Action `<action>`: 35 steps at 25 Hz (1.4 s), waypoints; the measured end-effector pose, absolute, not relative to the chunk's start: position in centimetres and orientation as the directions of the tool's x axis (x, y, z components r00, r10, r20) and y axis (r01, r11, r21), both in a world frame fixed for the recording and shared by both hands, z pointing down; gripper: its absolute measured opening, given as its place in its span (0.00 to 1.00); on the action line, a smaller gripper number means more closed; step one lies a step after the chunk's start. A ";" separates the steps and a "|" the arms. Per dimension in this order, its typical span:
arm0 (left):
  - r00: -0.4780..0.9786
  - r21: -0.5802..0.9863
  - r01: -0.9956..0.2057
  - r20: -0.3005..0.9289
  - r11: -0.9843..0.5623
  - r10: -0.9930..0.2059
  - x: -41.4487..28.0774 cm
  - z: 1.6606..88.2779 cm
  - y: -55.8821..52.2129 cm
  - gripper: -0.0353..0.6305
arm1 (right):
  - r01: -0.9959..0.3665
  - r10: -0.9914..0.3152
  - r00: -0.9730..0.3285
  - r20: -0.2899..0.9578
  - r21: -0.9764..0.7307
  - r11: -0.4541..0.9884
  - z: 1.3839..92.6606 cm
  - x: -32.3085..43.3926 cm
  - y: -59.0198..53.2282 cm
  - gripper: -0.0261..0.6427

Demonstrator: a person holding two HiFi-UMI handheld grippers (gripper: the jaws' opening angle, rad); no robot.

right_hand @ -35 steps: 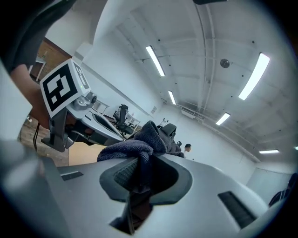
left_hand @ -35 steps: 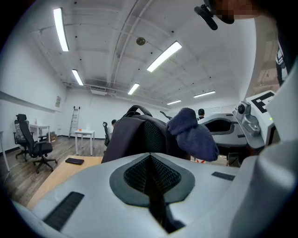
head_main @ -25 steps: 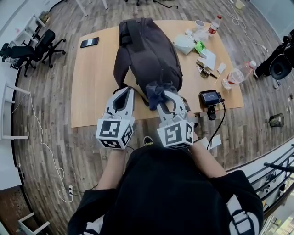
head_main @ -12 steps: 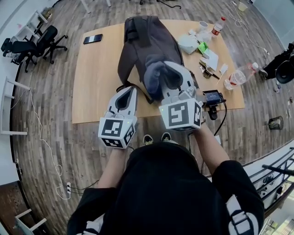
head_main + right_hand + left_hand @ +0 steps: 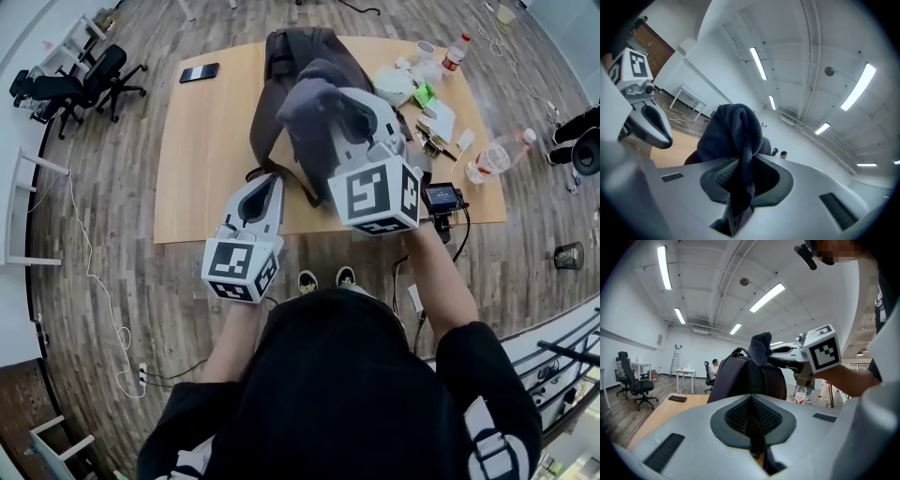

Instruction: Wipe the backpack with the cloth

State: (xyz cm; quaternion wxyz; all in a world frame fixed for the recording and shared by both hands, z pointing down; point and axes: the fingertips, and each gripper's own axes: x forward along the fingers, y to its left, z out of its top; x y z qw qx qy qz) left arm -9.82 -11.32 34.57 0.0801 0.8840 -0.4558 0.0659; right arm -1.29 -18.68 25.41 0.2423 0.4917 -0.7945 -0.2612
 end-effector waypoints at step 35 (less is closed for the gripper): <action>0.560 0.098 -0.826 0.257 -0.556 -0.787 -8.5 37.5 -11.8 0.08 | -0.835 -0.555 -0.549 0.625 -0.448 0.321 60.3 2.2 -11.4 0.13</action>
